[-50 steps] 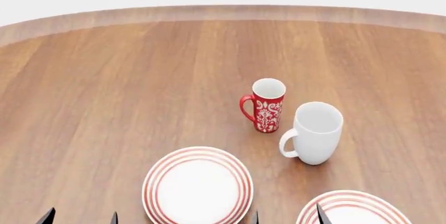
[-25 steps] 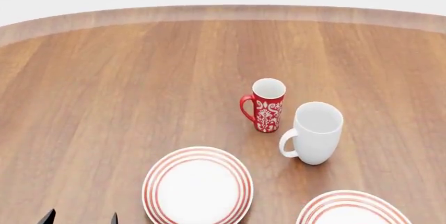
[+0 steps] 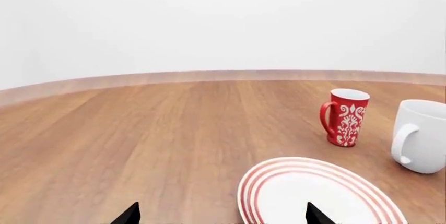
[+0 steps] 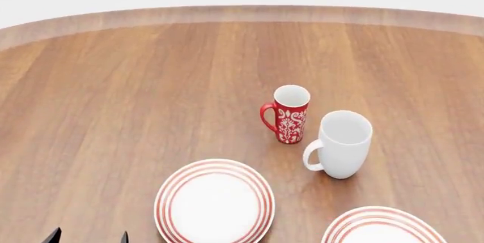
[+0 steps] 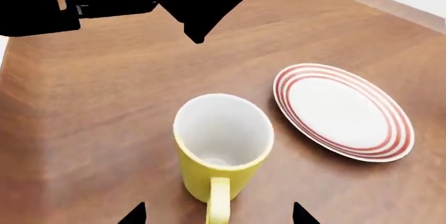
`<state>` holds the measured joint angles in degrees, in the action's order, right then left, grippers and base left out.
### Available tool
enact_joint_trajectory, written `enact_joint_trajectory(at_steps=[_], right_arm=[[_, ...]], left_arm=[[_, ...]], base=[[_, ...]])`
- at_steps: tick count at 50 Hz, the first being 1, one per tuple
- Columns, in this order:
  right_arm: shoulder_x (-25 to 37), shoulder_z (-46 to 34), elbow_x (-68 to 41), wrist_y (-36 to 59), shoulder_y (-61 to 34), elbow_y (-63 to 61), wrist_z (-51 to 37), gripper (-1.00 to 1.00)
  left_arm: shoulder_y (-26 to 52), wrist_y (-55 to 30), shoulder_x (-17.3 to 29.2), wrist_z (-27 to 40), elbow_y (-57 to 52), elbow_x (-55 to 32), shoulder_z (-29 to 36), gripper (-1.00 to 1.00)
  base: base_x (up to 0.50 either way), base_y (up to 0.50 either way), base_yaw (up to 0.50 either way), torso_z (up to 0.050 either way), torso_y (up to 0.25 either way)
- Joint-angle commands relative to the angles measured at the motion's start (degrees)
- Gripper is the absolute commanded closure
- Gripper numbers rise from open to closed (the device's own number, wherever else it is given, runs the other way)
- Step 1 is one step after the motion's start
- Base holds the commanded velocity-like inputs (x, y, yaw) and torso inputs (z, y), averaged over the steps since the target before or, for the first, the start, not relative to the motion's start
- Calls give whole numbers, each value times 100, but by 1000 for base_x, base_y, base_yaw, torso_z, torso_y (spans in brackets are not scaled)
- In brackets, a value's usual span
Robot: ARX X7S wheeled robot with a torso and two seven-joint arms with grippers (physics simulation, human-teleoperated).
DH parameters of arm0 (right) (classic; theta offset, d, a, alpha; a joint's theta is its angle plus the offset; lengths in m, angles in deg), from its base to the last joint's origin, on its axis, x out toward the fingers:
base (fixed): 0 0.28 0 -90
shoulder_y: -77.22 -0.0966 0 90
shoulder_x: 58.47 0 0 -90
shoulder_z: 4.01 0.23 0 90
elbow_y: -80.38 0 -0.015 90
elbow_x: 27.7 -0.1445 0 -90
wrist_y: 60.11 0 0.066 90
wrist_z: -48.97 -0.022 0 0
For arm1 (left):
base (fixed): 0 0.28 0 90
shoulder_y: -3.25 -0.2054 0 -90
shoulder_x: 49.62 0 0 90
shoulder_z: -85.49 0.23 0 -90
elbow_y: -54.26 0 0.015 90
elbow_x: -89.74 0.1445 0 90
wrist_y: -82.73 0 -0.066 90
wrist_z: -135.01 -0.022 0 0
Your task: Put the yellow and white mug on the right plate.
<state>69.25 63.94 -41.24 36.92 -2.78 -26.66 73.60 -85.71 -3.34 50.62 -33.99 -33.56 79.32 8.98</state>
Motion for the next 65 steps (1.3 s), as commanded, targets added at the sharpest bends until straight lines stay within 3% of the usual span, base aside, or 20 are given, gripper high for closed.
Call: enact_joint_trajectory(at_steps=[1,20,61,62,65], right_arm=[[25,-284,227,-45,49,174,148,-100],[-332,-214,17,-225,-415,1050,248,-100],[-1152,-821,284,-484,-1664,3069,871,-100],[-1177,-841,308,-508,-1686,3124,873,100],[-1178,-876,338,-564,-1671,3128,886,100]], left_arm=[[25,21,15,30,58,-22,41,-100],[28,72,56,71,87,-47,108,-100],[66,127,130,158,153,-109,223,-100],[65,129,131,160,154,-109,228,-100],[70,132,137,164,161,-117,234,-100]], base=[[0,0,0,0,0],[0,0,0,0,0],[0,0,0,0,0],[0,0,0,0,0],[0,0,0,0,0]])
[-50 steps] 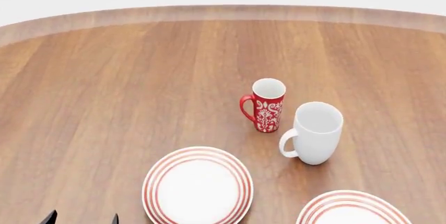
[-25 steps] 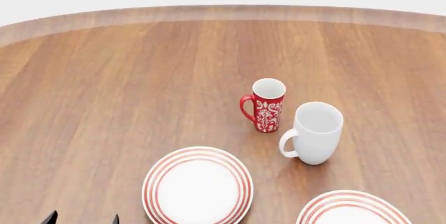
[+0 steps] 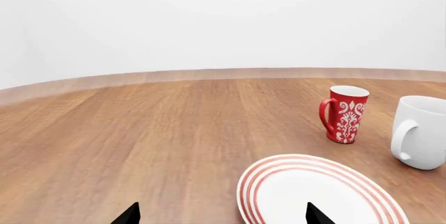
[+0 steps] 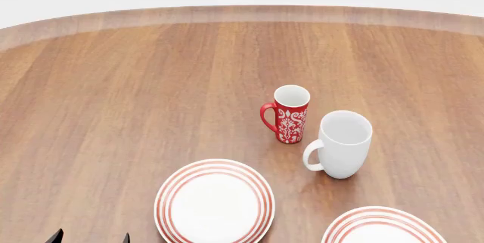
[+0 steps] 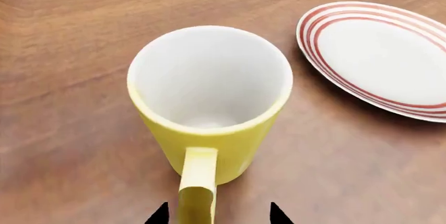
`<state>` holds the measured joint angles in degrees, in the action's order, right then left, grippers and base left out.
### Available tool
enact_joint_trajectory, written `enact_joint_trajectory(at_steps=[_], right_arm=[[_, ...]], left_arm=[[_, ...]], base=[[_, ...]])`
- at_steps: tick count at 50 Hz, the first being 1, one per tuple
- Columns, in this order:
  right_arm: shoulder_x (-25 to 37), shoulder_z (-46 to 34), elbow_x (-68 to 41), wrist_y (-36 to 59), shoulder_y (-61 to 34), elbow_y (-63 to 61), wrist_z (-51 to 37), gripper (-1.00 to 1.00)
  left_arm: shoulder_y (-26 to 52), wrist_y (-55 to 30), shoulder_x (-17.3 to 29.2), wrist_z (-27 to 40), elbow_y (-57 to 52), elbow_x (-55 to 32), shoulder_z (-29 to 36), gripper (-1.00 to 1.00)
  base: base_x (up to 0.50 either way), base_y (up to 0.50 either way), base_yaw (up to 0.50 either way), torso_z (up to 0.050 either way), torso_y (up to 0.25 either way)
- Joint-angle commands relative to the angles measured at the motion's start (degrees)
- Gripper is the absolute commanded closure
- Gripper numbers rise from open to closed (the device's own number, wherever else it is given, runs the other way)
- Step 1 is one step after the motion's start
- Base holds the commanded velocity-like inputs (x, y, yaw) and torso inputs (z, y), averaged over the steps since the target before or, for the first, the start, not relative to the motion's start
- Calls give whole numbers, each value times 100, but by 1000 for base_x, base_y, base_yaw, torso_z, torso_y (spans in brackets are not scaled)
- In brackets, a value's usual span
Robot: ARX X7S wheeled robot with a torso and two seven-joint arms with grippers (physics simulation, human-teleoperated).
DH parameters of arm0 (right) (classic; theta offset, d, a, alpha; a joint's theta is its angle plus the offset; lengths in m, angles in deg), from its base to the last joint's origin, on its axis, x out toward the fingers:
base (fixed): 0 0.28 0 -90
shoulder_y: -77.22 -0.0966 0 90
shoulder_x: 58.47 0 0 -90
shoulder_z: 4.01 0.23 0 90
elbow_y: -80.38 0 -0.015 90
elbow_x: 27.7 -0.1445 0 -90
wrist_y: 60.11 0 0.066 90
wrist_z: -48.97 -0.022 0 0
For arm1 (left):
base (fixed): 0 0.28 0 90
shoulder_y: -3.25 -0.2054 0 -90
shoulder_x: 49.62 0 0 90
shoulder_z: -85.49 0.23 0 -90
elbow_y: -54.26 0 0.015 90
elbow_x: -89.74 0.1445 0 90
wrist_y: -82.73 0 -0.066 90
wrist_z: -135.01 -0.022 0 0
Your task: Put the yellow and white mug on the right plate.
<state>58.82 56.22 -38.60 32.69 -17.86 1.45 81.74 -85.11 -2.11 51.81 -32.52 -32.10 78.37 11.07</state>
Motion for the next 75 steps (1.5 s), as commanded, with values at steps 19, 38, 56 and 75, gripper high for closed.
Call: enact_joint_trajectory(at_steps=[19,38,56,75], right_arm=[[-30,17,-50,-274,18,204,-29,100],[395,532,-360,-210,406,-645,-462,100],[733,1140,-712,-254,816,-957,-899,100],[965,1833,-1138,-383,1178,-1097,-1312,100]], left_arm=[[23,29,45,58,31,-48,84,-100],[32,47,70,99,45,-59,145,-100],[37,51,102,132,38,-109,178,-100],[49,61,131,165,44,-152,218,-100]], base=[[0,0,0,0,0],[0,0,0,0,0],[0,0,0,0,0],[0,0,0,0,0]])
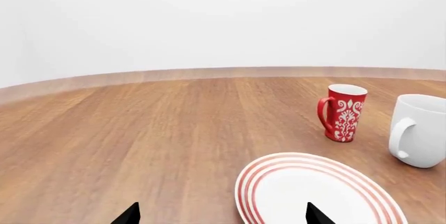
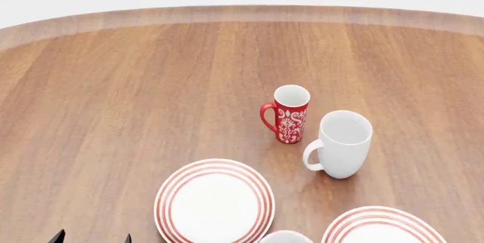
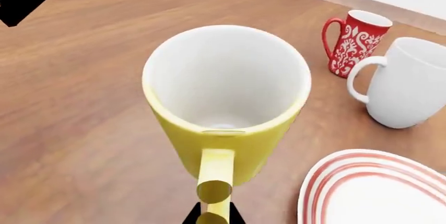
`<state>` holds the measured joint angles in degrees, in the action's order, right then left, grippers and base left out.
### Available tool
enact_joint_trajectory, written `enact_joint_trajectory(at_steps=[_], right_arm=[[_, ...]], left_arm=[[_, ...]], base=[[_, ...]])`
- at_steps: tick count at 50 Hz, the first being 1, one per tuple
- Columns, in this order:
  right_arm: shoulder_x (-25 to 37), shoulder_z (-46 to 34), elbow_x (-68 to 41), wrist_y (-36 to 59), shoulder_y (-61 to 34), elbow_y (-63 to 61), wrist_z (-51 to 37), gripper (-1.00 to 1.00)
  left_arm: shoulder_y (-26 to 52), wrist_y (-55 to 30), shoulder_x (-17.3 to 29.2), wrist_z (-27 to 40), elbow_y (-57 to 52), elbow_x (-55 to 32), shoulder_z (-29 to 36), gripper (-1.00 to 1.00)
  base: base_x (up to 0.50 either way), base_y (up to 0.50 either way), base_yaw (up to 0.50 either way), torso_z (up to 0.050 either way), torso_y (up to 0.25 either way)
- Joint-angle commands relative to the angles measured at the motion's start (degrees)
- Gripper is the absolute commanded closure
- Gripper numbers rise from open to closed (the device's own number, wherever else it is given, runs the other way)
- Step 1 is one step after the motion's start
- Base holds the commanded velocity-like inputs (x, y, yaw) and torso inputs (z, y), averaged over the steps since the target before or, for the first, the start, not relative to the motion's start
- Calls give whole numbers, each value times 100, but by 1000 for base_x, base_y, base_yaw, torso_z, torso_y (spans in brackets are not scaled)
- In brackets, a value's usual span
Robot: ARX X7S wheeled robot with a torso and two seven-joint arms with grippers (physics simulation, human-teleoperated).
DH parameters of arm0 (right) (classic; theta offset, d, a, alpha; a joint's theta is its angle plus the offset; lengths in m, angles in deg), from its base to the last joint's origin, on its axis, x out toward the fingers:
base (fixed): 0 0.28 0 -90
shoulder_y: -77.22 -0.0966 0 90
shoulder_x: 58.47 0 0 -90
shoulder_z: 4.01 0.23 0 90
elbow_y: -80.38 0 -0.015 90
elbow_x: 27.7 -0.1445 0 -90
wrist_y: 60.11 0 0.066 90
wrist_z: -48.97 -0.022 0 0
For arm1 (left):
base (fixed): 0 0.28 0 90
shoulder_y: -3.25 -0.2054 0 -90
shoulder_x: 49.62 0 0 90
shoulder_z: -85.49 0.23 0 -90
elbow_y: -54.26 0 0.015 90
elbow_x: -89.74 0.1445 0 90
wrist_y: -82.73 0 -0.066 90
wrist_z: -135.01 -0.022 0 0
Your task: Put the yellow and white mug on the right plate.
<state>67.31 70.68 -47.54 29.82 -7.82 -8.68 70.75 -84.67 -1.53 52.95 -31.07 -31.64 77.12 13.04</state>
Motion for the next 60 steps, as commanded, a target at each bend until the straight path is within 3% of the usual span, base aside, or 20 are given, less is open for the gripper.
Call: enact_joint_trajectory(at_steps=[1,15,30,60], right_arm=[[125,429,-286,-101,185,-70,-222,100],[193,951,-755,-201,362,93,-362,100],[-10,1240,-1219,-100,-99,943,-311,100],[-184,1213,-1195,323,-838,1929,-598,100]], left_arm=[[6,2,20,24,-7,-27,20,-100],[19,27,43,38,23,-69,37,-100],[39,44,56,51,69,-94,76,-100],[63,87,94,111,106,-118,139,-100]], base=[[0,0,0,0,0],[0,0,0,0,1],[0,0,0,0,0],[0,0,0,0,0]])
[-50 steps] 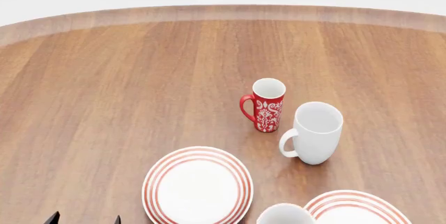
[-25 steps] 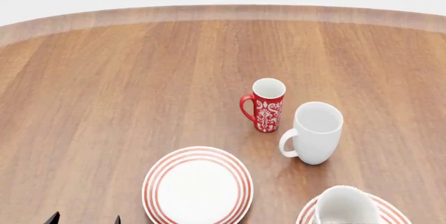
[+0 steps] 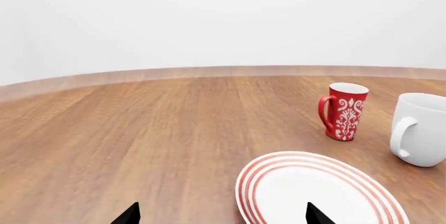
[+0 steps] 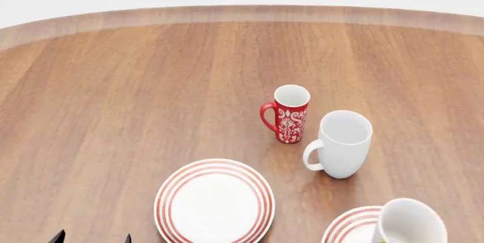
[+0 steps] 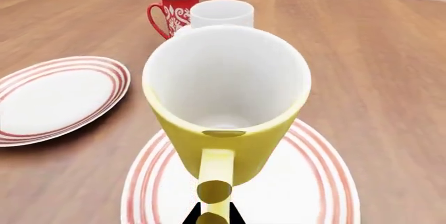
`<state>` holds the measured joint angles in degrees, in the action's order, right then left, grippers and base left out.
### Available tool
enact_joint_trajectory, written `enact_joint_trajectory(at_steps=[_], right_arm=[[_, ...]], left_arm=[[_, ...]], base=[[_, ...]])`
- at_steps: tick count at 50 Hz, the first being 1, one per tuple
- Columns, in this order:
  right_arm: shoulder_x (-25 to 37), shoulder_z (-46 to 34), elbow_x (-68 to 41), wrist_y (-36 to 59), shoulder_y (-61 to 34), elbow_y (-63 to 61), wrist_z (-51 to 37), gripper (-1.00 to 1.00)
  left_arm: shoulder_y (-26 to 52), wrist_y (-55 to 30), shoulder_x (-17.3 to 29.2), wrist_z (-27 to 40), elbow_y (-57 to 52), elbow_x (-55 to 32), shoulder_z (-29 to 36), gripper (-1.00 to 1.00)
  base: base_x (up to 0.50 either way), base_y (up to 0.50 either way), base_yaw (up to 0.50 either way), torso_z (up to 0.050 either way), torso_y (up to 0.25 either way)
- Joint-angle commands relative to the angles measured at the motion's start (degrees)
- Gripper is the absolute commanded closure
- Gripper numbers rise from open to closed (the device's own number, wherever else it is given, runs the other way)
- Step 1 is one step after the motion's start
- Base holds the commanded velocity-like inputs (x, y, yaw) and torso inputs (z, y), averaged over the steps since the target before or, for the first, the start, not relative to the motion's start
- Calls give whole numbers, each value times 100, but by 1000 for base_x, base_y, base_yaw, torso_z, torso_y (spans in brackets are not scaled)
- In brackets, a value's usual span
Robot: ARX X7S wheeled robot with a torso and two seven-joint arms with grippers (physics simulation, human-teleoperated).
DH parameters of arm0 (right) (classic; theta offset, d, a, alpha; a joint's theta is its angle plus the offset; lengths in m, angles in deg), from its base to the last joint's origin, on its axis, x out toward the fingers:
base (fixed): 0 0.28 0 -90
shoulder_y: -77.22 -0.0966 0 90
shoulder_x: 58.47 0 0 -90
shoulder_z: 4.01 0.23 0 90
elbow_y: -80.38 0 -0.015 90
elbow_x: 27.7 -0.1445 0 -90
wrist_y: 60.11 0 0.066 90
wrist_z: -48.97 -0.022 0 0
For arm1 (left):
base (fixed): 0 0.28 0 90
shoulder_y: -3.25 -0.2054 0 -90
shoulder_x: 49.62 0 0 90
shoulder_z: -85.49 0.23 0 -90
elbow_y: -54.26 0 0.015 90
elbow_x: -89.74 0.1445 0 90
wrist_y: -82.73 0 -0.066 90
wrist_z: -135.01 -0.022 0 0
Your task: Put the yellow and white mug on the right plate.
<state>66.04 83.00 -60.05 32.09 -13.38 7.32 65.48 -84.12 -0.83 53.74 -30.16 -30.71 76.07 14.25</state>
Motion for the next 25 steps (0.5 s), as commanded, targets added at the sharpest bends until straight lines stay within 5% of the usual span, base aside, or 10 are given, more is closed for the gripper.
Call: enact_joint_trajectory(at_steps=[1,25], right_arm=[[-73,-49,93,102,-337,412,-70,100],[-290,-381,474,110,-955,1402,-4,100]], left_arm=[[7,19,17,20,13,-16,21,-100],[30,57,50,44,59,-63,70,-100]], base=[[0,0,0,0,0],[0,0,0,0,0]])
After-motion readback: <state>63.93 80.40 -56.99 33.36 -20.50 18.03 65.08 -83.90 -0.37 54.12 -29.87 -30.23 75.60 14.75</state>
